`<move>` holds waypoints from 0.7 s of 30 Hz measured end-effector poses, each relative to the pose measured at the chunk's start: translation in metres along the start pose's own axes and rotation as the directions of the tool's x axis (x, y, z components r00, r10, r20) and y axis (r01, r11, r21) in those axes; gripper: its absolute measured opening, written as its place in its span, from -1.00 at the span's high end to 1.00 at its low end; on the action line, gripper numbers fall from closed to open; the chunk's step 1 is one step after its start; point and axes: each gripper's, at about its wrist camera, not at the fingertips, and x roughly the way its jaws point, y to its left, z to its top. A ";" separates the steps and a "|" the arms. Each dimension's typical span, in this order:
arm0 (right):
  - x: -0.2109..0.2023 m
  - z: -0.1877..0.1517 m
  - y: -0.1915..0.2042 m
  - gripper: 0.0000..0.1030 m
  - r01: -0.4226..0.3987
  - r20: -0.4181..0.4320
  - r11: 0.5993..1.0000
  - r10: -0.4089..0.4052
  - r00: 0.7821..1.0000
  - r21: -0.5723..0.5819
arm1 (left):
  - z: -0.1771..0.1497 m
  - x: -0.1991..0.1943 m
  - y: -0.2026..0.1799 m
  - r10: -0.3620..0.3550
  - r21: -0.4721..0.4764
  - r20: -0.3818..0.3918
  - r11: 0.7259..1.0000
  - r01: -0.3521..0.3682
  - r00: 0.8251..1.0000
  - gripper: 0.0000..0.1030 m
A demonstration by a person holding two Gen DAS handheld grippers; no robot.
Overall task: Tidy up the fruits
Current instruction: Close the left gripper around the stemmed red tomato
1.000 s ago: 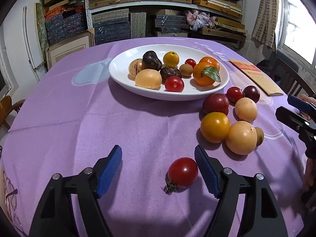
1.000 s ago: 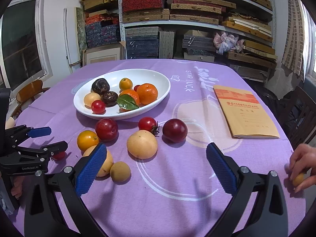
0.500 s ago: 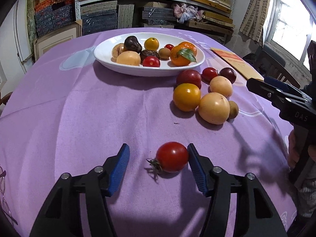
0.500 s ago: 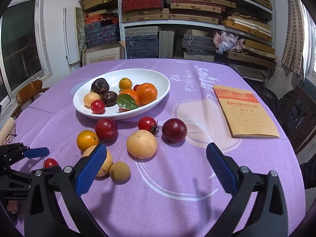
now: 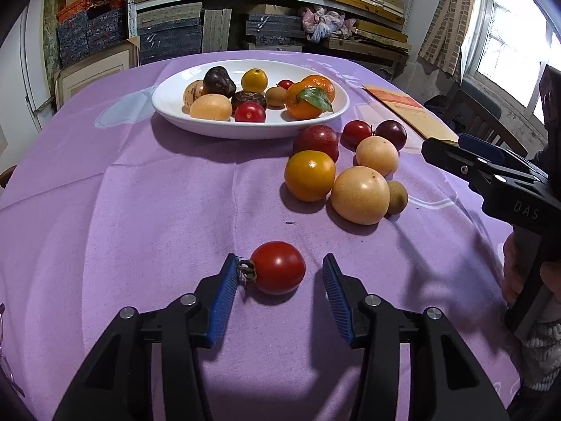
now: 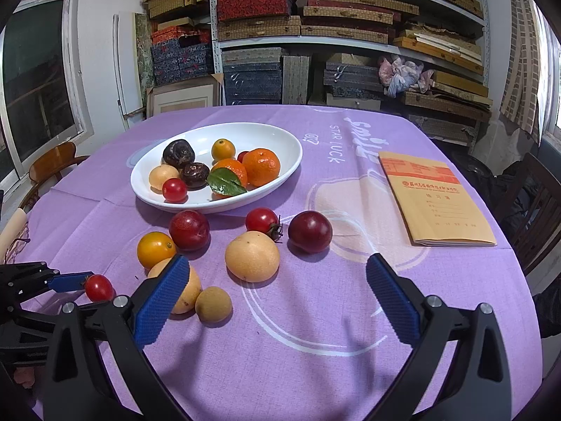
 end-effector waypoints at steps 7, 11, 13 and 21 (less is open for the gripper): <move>-0.001 0.000 -0.001 -0.92 -0.001 0.000 1.000 0.001 1.000 0.004 | 0.002 0.006 -0.010 0.008 0.031 -0.002 0.999 -0.007 1.000 0.12; -0.001 0.000 0.001 -0.92 -0.007 -0.004 1.000 0.007 1.000 0.002 | 0.000 0.004 -0.001 0.008 0.005 0.002 1.000 -0.008 1.000 0.41; -0.002 0.000 0.003 -0.92 -0.019 -0.007 1.000 0.019 1.000 -0.005 | -0.002 0.001 0.005 0.024 -0.012 0.008 1.000 -0.024 1.000 0.41; -0.009 -0.009 0.032 -0.92 -0.096 -0.015 0.989 0.095 0.995 -0.109 | 0.004 -0.015 0.042 0.118 -0.111 0.073 0.988 -0.110 0.990 0.42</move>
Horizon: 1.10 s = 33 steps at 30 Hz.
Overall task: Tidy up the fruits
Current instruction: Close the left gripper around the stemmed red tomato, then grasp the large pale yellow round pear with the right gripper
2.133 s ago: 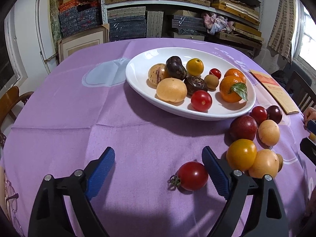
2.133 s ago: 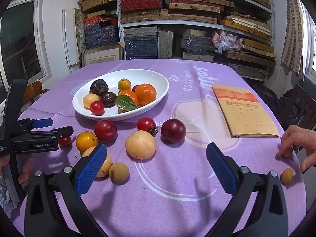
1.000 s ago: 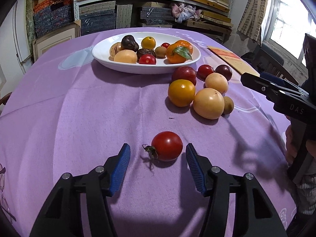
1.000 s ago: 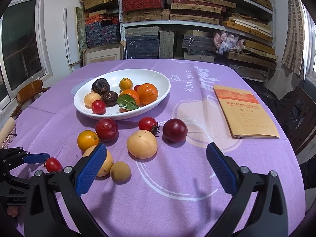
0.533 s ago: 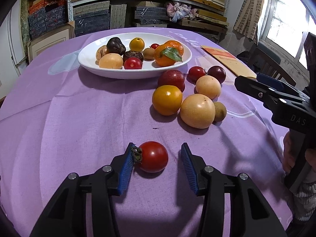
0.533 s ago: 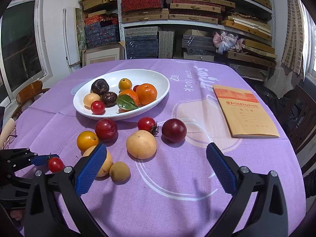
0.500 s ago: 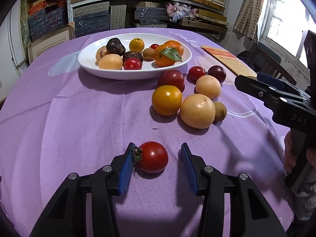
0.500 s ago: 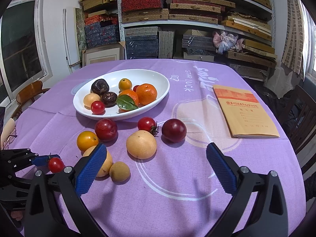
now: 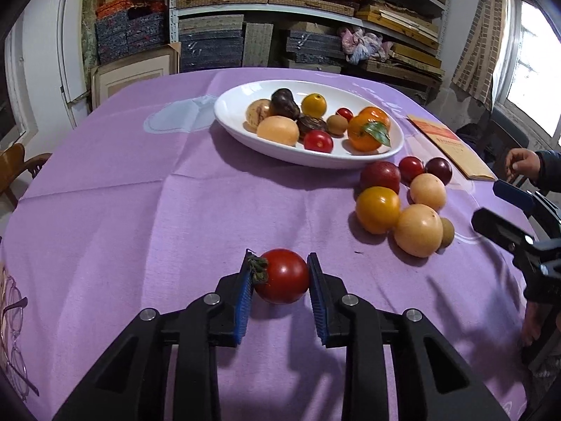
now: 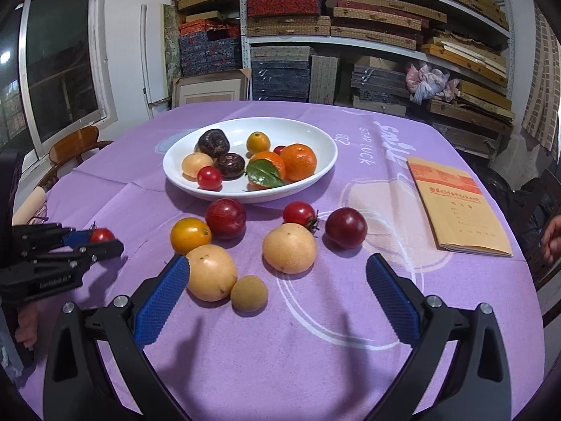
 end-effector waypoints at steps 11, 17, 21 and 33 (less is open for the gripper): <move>0.020 -0.004 0.026 -0.44 -0.040 -0.089 0.997 0.035 0.995 -0.059 | 0.000 0.001 0.008 -0.057 -0.037 -0.013 0.998 0.057 0.998 0.41; 0.028 0.003 0.032 -0.33 -0.080 -0.102 0.995 0.073 0.992 -0.063 | 0.000 0.004 0.007 -0.074 -0.033 -0.022 0.997 0.073 0.997 0.41; 0.046 0.003 0.043 -0.33 -0.083 -0.155 0.989 0.063 0.986 -0.124 | 0.000 0.005 0.007 -0.078 -0.034 -0.026 0.996 0.077 0.997 0.41; 0.065 0.011 0.051 0.11 -0.206 -0.243 0.921 0.128 0.962 -0.331 | -0.002 0.010 0.010 -0.102 -0.055 -0.050 0.994 0.099 0.994 0.41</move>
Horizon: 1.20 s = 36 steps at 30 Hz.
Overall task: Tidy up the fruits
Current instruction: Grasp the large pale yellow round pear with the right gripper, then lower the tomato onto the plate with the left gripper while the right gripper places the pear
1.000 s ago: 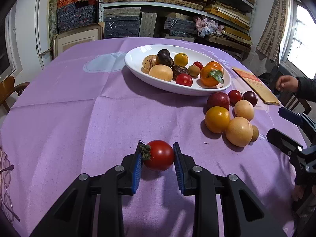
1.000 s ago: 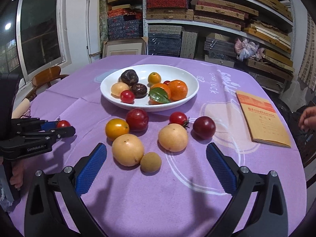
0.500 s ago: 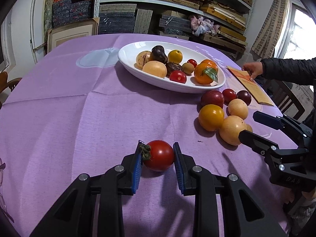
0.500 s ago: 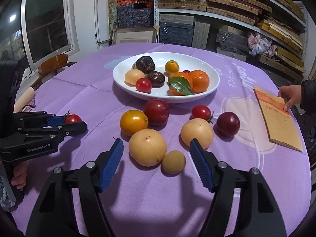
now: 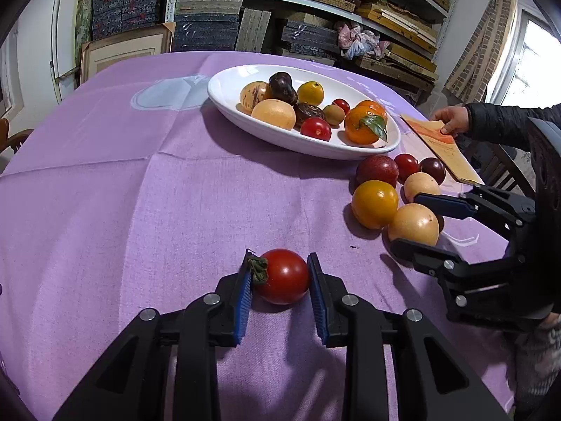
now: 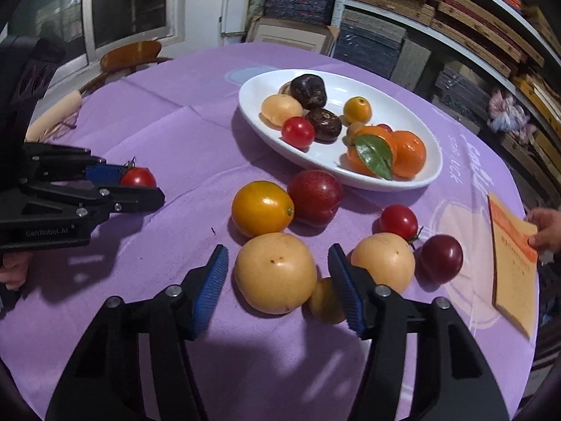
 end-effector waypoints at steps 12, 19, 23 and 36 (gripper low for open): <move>-0.004 -0.015 -0.015 0.13 -0.093 0.021 0.992 0.092 0.996 0.088 | 0.000 0.000 0.001 -0.014 -0.007 0.000 1.000 0.014 1.000 0.41; -0.031 -0.013 -0.024 0.14 -0.100 0.113 0.974 0.078 0.991 0.202 | 0.006 -0.002 -0.011 0.003 0.033 0.024 0.999 -0.004 1.000 0.41; -0.043 -0.006 -0.035 0.14 -0.083 0.149 0.965 0.046 0.988 0.248 | 0.020 -0.003 -0.017 -0.017 0.043 0.038 0.999 0.016 0.999 0.42; -0.006 0.099 -0.110 0.14 0.062 0.143 0.923 -0.125 0.982 0.380 | 0.137 0.043 -0.031 0.008 0.077 0.085 0.997 -0.014 0.996 0.42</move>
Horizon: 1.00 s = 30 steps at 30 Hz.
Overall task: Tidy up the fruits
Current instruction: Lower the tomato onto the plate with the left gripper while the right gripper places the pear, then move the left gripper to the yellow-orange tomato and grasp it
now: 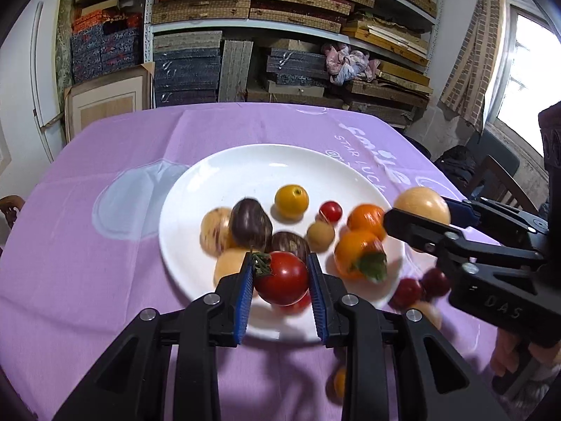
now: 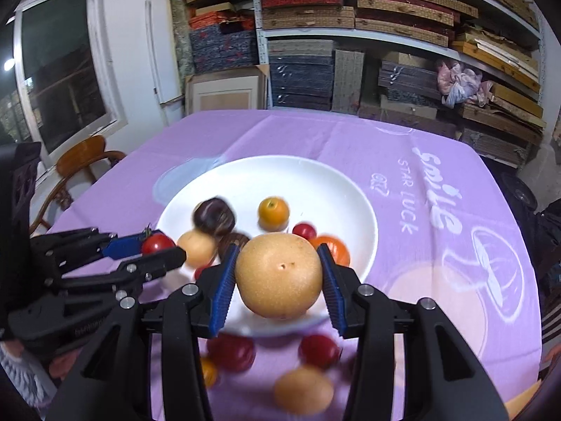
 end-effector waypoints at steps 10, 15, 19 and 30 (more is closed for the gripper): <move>0.060 0.019 -0.019 0.08 0.016 -0.050 0.997 -0.012 0.999 0.073 | 0.011 0.031 -0.008 -0.012 -0.009 -0.008 1.000 0.012 1.000 -0.20; 0.001 0.008 -0.028 -0.13 0.014 0.060 0.994 -0.020 0.998 0.105 | 0.008 0.008 0.001 0.038 -0.032 0.049 0.999 -0.036 0.998 -0.51; -0.064 -0.024 -0.028 -0.58 0.088 0.168 0.993 -0.100 0.981 0.079 | -0.009 -0.016 0.015 0.043 -0.075 0.037 0.996 -0.041 0.998 -0.51; -0.125 -0.123 -0.052 -0.92 0.178 0.274 0.962 -0.232 0.933 0.207 | -0.087 -0.033 -0.031 0.056 0.040 0.008 0.998 -0.056 0.998 -0.51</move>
